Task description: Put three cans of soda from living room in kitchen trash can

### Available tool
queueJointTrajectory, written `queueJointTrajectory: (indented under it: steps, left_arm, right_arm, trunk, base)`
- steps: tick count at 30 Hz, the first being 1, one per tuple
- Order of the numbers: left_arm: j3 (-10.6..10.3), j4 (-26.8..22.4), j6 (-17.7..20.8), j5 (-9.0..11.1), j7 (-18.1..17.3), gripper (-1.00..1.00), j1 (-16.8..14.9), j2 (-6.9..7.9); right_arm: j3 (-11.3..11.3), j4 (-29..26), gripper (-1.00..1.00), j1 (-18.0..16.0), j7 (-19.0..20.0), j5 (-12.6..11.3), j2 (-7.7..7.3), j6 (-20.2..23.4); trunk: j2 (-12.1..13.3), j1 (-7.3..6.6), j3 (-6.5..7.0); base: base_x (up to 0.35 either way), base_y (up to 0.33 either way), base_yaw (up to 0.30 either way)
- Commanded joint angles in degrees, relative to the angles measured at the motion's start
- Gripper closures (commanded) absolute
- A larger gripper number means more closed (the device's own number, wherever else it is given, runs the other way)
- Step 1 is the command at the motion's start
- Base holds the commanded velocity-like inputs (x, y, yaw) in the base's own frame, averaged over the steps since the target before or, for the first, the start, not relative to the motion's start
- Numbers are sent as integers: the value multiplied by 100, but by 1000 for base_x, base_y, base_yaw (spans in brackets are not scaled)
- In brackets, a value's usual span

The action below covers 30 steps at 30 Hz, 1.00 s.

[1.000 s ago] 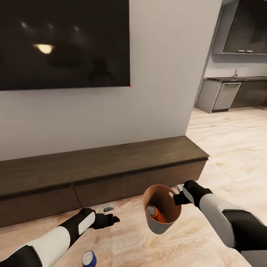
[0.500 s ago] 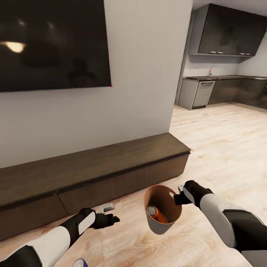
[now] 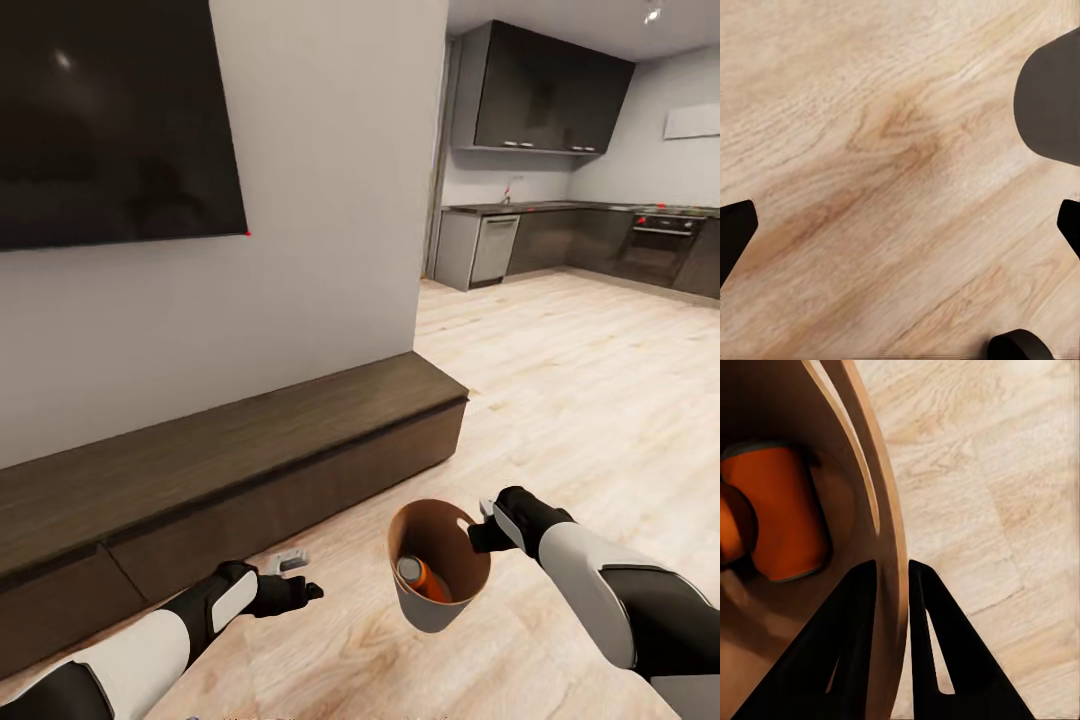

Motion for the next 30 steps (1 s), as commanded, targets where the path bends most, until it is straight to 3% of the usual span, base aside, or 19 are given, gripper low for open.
queueJointTrajectory:
  steps: [1, 15, 21, 30]
  left_arm:
    - [-1, 0, -1, 0, 0, -100, 0, 0]
    - [-1, -8, -6, 0, -2, -100, 3, 0]
    - [-1, -8, -8, 0, -22, -100, 4, 0]
    - [-1, -1, -10, 0, -367, -100, 5, 0]
  right_arm:
    - [-100, -4, 100, -3, 26, -88, 7, 5]
    - [-93, -4, 100, -3, 19, -74, 15, 5]
    - [-91, -4, 100, -3, 15, -71, 14, 5]
    - [-86, -4, 100, -3, 15, -70, 2, 5]
  trunk:
    - [0, 0, 1]
    - [0, 0, 1]
    - [0, 0, 1]
    - [0, 0, 1]
  base:
    - [-184, 193, -181]
    - [-157, 258, -39]
    - [100, 301, -1]
    - [205, 277, 0]
